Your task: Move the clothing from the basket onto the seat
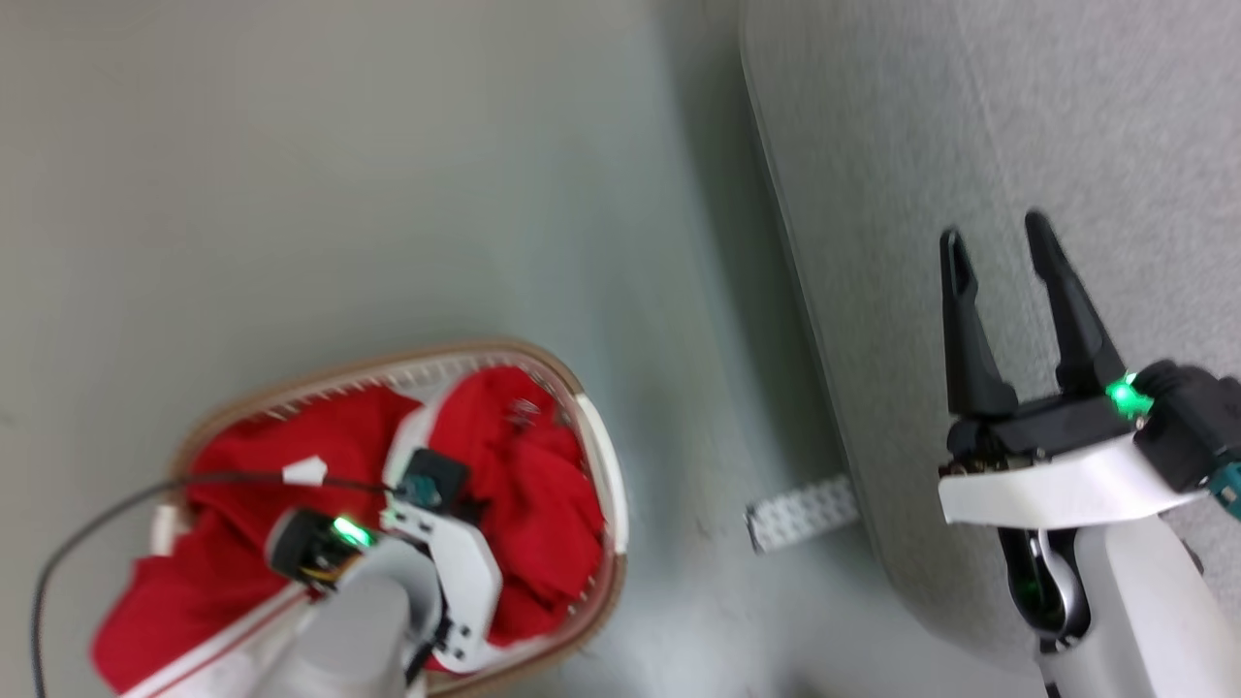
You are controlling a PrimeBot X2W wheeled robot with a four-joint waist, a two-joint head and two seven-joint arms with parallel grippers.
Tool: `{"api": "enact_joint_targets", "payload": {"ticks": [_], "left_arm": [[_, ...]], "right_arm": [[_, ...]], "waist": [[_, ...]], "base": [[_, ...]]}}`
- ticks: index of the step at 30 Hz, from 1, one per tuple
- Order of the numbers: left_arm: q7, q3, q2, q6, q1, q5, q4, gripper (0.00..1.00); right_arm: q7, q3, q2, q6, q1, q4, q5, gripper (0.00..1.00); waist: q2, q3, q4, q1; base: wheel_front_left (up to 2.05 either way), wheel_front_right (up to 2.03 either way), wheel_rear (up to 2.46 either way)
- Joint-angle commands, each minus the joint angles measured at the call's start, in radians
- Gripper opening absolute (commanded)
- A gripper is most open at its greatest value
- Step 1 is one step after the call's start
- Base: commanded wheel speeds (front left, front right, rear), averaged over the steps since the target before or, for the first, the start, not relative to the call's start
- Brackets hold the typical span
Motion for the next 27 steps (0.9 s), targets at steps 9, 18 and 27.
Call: {"api": "enact_joint_targets", "payload": {"ticks": [9,18,27], "left_arm": [[-0.078,-0.123,-0.024,0.001,0.135,-0.211,-0.124,0.0],[-0.1,-0.241,-0.02,0.001,0.196,-0.394,-0.293,0.0],[-0.101,-0.219,0.035,0.0,0.202,-0.449,-0.53,0.0]], "right_arm": [[0.001,-0.004,-0.053,-0.002,0.104,0.034,-0.022,1.0],[0.001,-0.003,-0.084,-0.002,0.197,0.048,-0.022,1.0],[0.001,-0.004,-0.094,-0.002,0.256,0.036,-0.028,1.0]], "waist": [[0.0,-0.321,0.156,0.0],[0.0,-0.487,0.252,0.0],[0.0,-0.571,0.31,0.0]], "base": [[0.0,0.0,0.0],[0.0,0.0,0.0],[0.0,0.0,0.0]]}}
